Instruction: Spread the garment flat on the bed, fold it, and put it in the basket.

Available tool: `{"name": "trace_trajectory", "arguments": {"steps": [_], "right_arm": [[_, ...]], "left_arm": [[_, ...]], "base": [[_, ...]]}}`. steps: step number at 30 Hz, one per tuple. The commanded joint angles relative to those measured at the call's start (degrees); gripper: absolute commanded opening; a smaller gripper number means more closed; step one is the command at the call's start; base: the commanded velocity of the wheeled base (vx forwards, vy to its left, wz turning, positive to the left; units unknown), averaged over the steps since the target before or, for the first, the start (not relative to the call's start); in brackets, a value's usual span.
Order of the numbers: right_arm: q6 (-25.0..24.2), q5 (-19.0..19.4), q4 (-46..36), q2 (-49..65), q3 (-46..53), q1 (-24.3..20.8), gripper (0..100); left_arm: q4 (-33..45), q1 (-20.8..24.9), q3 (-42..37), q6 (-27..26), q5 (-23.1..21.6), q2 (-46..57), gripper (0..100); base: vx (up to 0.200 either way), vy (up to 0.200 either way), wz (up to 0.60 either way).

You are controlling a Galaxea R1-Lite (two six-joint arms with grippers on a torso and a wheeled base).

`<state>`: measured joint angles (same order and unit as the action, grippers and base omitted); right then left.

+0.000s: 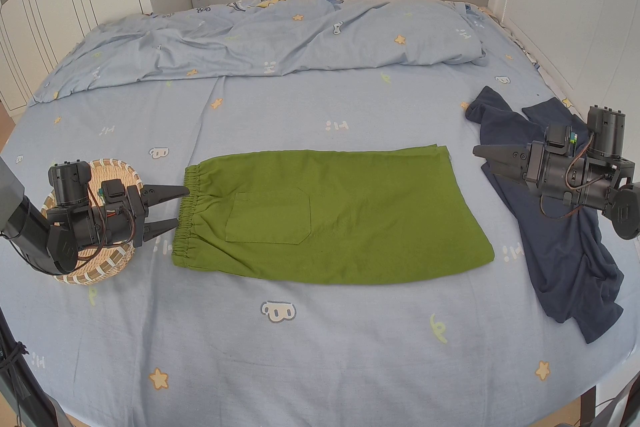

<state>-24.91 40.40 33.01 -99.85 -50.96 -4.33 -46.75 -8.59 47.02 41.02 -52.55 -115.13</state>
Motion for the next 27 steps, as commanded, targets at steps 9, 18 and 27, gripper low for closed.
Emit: {"name": "trace_trajectory", "arguments": {"steps": [9,18,27], "right_arm": [[-0.1,0.0,0.0,2.0,1.3,-2.0,100],[0.0,0.0,0.0,1.6,1.2,-2.1,100],[-0.1,-0.1,0.1,1.5,1.3,-2.6,100]], "left_arm": [[0.3,1.7,-0.5,-6.5,5.4,-3.5,100],[0.3,3.9,-0.5,-9.0,8.6,-3.9,100],[0.5,4.1,-0.4,-11.2,12.1,-4.1,100]], "base": [[0.000,0.000,0.00],[0.000,0.000,0.00],[0.000,0.000,0.00]]}}
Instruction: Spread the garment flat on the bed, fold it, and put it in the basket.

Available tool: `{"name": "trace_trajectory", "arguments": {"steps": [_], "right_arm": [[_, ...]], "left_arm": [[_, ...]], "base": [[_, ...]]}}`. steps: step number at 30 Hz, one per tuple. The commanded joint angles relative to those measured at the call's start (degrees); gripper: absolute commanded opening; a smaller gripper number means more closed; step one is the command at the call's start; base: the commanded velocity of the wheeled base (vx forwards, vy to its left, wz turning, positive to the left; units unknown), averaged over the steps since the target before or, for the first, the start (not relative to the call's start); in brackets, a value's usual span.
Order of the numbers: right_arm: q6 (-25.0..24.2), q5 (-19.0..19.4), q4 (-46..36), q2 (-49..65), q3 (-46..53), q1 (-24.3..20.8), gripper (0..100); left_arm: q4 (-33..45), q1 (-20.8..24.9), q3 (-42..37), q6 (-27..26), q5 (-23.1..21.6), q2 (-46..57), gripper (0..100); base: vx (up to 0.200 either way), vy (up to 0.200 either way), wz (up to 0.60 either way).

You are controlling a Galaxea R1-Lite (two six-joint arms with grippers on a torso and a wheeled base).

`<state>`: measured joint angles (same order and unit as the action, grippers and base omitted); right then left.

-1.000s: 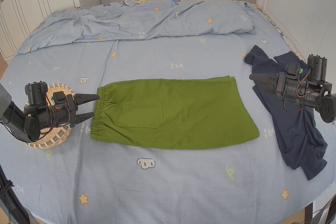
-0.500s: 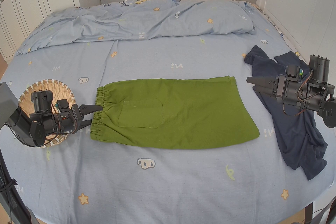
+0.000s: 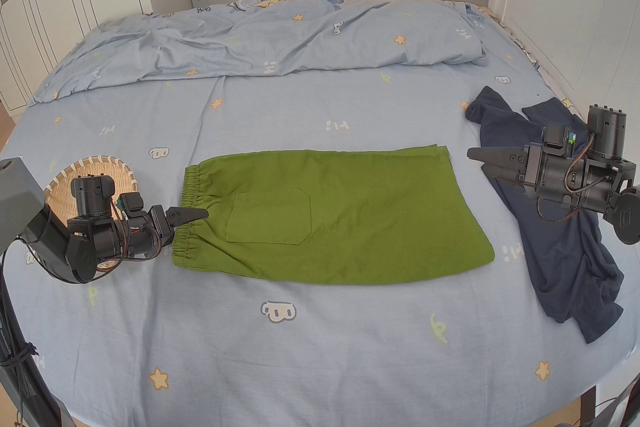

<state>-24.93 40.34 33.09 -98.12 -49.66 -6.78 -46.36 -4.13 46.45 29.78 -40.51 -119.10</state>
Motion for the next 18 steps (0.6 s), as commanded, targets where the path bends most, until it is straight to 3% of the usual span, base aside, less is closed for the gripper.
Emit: {"name": "trace_trajectory", "arguments": {"steps": [1,18], "right_arm": [[0.1,0.0,0.0,-0.2,0.0,-0.2,100],[0.1,-0.2,0.0,-0.5,0.1,-1.0,100]], "left_arm": [[0.2,-0.4,0.3,0.0,0.1,-0.3,100],[0.9,0.4,2.0,-0.4,0.3,-2.7,100]], "base": [[0.000,0.000,0.00],[0.000,0.000,0.00]]}}
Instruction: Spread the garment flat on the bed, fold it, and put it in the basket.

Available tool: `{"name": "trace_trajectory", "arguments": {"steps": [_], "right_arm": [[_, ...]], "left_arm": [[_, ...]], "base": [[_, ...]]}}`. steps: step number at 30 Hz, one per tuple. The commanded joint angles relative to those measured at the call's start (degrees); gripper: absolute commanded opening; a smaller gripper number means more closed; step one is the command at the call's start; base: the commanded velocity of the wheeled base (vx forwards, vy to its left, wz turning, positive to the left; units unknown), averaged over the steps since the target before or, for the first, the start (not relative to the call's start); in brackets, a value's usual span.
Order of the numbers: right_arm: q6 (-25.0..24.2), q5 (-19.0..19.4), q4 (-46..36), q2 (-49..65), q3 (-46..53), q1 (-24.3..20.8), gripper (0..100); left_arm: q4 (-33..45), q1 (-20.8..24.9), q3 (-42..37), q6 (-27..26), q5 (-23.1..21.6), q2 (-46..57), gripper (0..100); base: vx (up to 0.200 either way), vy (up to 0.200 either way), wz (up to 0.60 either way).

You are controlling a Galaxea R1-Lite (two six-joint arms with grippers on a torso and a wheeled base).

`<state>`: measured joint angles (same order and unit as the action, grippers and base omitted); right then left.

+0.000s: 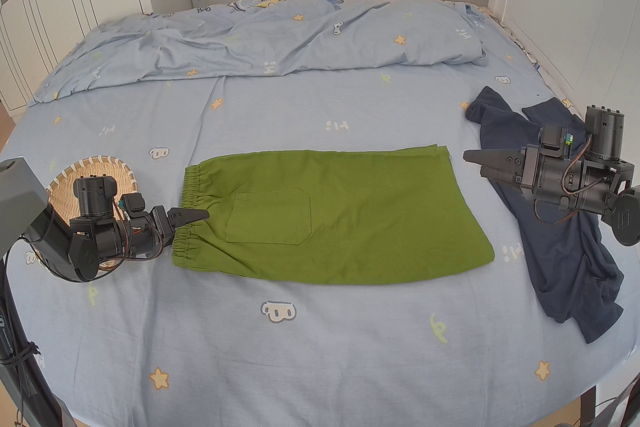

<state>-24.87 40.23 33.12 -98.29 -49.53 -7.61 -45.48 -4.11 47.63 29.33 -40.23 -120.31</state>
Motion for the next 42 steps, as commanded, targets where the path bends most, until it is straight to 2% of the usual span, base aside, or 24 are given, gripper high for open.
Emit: {"name": "trace_trajectory", "arguments": {"steps": [1,6,7,15,19,21,23,24,27,42], "right_arm": [[0.0,-0.1,0.0,-0.3,0.0,-0.1,100],[0.0,-0.1,0.0,-0.3,-0.1,0.0,100],[0.0,-0.1,0.0,-0.3,-0.1,0.0,100],[-0.8,-0.2,-1.1,-2.8,-2.3,0.8,100],[-1.8,-0.6,-11.5,-8.8,-10.4,4.4,100],[-0.7,-0.9,-19.4,-11.7,-15.6,5.7,100],[-0.3,-0.9,-20.8,-12.2,-16.7,6.0,100],[1.4,-1.7,-25.2,-14.5,-19.9,6.6,100],[3.5,-4.1,-28.8,-17.5,-23.2,6.9,100],[6.4,-4.5,-33.6,-25.1,-27.4,5.5,100]], "left_arm": [[0.0,0.5,0.9,0.1,0.2,-1.7,100],[0.4,1.9,2.5,0.8,0.4,-1.9,100],[0.8,1.9,2.9,1.0,0.4,-1.9,0],[5.0,1.7,5.3,3.4,0.1,-1.2,0],[5.1,1.1,5.5,5.1,-0.6,-0.3,0],[5.1,1.0,5.6,6.3,-0.7,0.8,0],[5.2,1.0,5.6,6.4,-0.8,0.9,0],[5.5,1.0,5.6,6.5,-1.2,1.1,0],[6.5,1.0,5.6,6.5,-1.4,2.1,0],[6.8,0.9,5.6,6.5,-1.4,2.4,0]], "base": [[0.000,0.000,0.00],[0.000,0.000,0.00],[0.000,0.000,0.00],[0.000,0.000,0.00],[0.000,0.000,0.00],[0.000,0.000,0.00],[0.000,0.000,0.00],[0.000,0.000,0.00],[0.000,0.000,0.00],[0.000,0.000,0.00]]}}
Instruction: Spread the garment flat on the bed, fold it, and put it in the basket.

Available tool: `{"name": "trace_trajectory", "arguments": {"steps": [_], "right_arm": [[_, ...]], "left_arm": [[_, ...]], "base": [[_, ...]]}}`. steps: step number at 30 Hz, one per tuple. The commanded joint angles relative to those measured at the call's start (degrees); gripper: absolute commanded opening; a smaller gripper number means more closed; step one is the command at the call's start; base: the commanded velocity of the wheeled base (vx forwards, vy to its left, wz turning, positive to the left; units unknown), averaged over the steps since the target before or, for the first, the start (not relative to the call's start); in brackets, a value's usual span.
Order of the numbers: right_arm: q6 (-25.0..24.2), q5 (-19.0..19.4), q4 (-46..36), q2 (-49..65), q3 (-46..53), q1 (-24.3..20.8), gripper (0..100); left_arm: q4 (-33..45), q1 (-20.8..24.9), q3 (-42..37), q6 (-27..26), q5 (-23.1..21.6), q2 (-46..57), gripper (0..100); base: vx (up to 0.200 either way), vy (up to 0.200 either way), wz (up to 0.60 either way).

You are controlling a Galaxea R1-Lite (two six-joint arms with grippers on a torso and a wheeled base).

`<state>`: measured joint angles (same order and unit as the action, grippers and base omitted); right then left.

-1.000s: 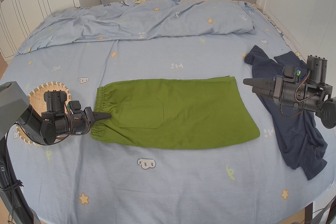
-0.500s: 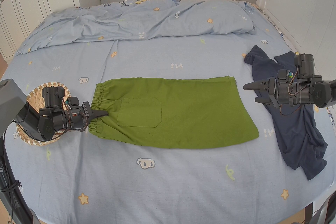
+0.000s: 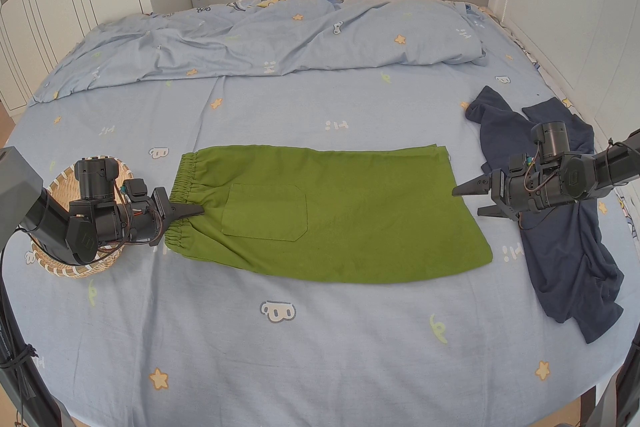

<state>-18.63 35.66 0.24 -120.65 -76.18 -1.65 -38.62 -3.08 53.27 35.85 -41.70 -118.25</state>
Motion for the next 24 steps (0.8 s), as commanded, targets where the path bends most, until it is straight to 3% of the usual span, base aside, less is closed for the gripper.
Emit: {"name": "trace_trajectory", "arguments": {"steps": [1,18,19,24], "right_arm": [[0.2,0.0,-1.1,-2.9,-0.9,-0.6,100],[2.3,0.8,-4.8,-4.6,-0.8,-4.1,100],[2.3,0.9,-4.8,-4.6,-0.8,-4.1,0],[2.0,1.2,-4.9,-4.6,-1.3,-3.3,0]], "left_arm": [[-0.1,-0.1,0.0,0.0,0.0,0.4,0],[0.0,0.0,-0.2,0.0,0.0,0.8,0],[0.0,0.0,-0.2,0.0,0.0,0.8,0],[0.0,0.0,-0.2,0.0,0.0,0.9,0]], "base": [[0.000,0.000,0.00],[0.000,0.000,0.00],[0.000,0.000,0.00],[0.000,0.000,0.00]]}}
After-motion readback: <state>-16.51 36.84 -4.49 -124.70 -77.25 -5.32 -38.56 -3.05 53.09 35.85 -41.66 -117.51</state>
